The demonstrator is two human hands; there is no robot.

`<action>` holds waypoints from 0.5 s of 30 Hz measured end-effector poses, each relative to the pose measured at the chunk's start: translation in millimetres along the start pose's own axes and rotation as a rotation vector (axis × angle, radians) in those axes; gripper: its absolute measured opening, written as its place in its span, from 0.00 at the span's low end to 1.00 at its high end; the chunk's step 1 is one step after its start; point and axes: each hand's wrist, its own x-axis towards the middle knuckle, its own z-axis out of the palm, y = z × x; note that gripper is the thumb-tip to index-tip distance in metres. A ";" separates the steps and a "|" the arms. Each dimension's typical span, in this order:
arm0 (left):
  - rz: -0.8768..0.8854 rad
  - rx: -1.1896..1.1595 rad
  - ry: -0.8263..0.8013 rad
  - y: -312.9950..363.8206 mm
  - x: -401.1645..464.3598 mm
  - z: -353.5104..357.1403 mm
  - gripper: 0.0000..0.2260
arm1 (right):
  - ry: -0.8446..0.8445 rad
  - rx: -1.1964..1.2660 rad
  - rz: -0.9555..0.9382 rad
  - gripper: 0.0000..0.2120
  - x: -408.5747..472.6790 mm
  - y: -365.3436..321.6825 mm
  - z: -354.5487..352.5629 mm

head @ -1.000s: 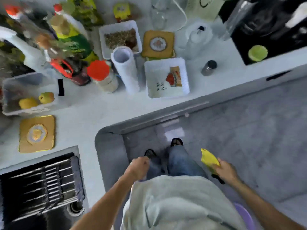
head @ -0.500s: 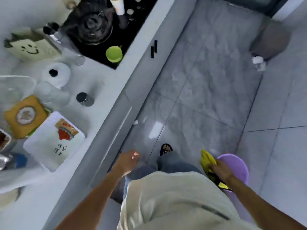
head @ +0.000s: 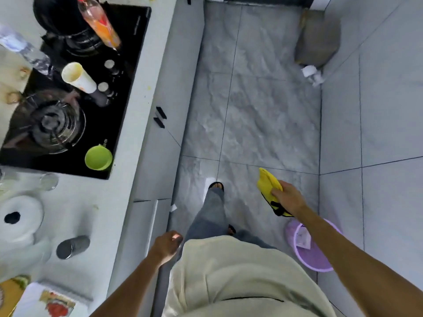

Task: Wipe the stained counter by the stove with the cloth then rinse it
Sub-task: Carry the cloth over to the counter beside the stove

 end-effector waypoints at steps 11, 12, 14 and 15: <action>0.190 0.073 0.054 191.4 110.6 -174.1 0.15 | 0.013 0.140 0.296 0.05 45.2 1.7 -42.5; 0.226 0.086 0.057 210.2 119.7 -187.6 0.14 | 0.014 0.176 0.331 0.05 47.5 3.4 -46.2; 0.278 0.108 0.048 246.3 138.5 -212.2 0.13 | 0.028 0.173 0.387 0.06 55.0 3.3 -58.1; 0.291 0.119 0.044 262.5 147.9 -223.2 0.13 | 0.027 0.148 0.407 0.06 62.0 2.3 -65.8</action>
